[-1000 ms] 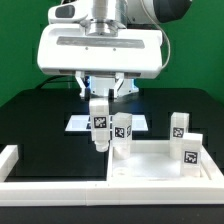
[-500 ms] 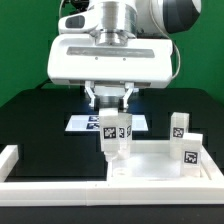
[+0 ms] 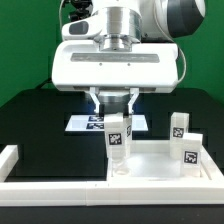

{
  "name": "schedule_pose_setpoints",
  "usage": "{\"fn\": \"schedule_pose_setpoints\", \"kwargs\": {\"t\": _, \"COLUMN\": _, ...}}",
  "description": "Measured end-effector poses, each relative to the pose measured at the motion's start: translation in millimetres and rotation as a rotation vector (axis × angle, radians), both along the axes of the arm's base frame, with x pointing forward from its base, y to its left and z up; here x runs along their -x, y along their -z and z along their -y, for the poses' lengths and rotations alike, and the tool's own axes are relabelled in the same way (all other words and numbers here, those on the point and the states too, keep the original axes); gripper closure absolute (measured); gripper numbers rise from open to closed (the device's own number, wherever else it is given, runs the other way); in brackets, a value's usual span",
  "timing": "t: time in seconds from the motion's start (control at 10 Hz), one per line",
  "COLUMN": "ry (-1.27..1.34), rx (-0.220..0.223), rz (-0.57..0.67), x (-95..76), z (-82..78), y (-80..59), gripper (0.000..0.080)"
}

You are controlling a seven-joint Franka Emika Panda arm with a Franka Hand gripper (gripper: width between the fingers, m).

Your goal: Assemble square table

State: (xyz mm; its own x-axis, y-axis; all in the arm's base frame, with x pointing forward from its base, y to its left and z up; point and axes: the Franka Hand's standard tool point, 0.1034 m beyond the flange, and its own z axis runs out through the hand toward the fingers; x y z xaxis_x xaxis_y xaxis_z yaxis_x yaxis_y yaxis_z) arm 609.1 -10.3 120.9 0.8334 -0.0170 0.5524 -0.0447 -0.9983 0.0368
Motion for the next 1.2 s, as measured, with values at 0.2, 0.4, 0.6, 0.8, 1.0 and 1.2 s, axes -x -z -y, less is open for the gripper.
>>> {"fn": "schedule_pose_setpoints", "kwargs": {"t": 0.2, "ry": 0.005, "rx": -0.006, "rz": 0.001, "x": -2.8, "z": -1.8, "y": 1.9, "gripper": 0.0514}}
{"fn": "schedule_pose_setpoints", "kwargs": {"t": 0.4, "ry": 0.010, "rx": -0.014, "rz": -0.013, "x": -1.1, "z": -7.0, "y": 12.2, "gripper": 0.0514}}
{"fn": "schedule_pose_setpoints", "kwargs": {"t": 0.6, "ry": 0.014, "rx": -0.017, "rz": -0.023, "x": 1.9, "z": -10.6, "y": 21.1, "gripper": 0.0514}}
{"fn": "schedule_pose_setpoints", "kwargs": {"t": 0.8, "ry": 0.026, "rx": 0.005, "rz": 0.009, "x": 1.4, "z": -9.1, "y": 23.3, "gripper": 0.0514}}
{"fn": "schedule_pose_setpoints", "kwargs": {"t": 1.0, "ry": 0.040, "rx": 0.021, "rz": 0.054, "x": -0.9, "z": -17.0, "y": 24.5, "gripper": 0.0514}}
{"fn": "schedule_pose_setpoints", "kwargs": {"t": 1.2, "ry": 0.052, "rx": 0.017, "rz": 0.059, "x": -5.4, "z": -18.2, "y": 24.0, "gripper": 0.0514}}
